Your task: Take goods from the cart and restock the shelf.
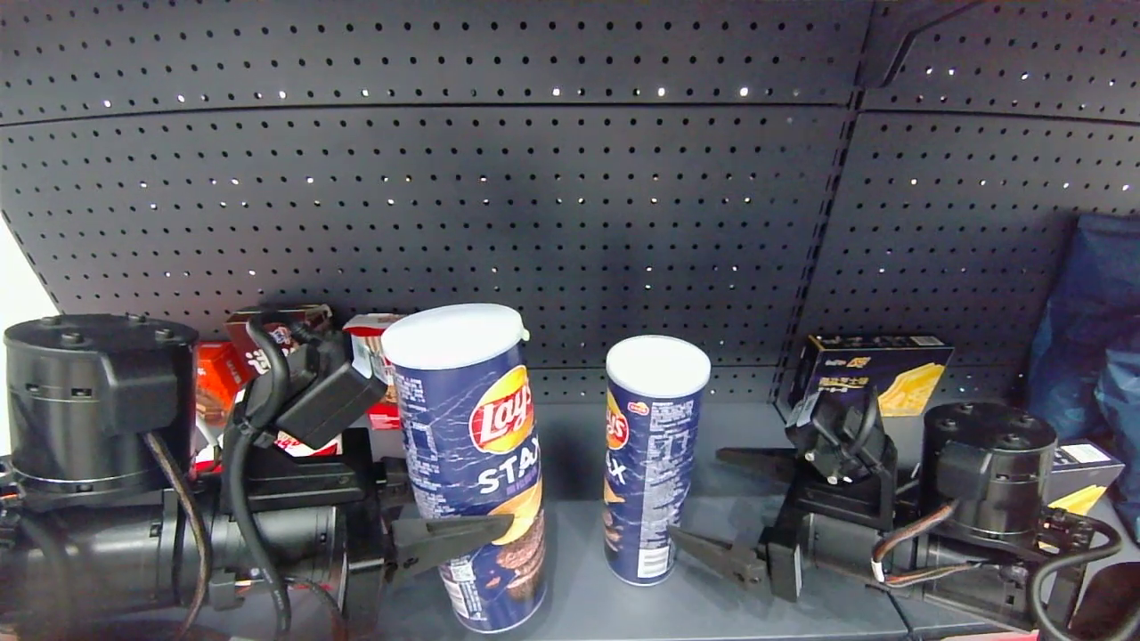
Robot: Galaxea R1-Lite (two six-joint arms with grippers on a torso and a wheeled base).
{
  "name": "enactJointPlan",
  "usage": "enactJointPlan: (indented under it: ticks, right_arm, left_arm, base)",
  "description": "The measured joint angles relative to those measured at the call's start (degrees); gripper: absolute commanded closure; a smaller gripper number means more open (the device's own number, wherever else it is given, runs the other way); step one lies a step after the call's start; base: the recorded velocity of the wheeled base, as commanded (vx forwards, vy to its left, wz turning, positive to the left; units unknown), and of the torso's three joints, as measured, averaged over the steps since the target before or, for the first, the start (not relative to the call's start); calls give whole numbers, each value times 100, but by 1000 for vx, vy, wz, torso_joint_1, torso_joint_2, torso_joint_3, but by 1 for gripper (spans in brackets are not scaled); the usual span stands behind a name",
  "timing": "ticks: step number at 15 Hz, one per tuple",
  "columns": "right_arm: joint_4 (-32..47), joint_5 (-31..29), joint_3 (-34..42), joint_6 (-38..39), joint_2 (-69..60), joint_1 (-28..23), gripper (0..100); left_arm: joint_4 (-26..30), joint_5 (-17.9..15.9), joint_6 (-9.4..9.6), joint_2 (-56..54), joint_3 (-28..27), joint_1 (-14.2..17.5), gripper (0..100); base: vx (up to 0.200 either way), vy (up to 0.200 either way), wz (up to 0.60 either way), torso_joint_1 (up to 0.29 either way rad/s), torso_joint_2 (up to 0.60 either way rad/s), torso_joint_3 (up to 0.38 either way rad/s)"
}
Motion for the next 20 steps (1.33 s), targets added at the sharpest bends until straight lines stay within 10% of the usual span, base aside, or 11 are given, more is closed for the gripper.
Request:
enactJointPlan:
  ticks: [20]
  right_arm:
    - [-20, -82, -553, -154, 67, 307, 0]
  left_arm:
    - [0, 0, 5, 0, 37, 0, 100]
  base:
    - [0, 0, 0, 0, 0, 0]
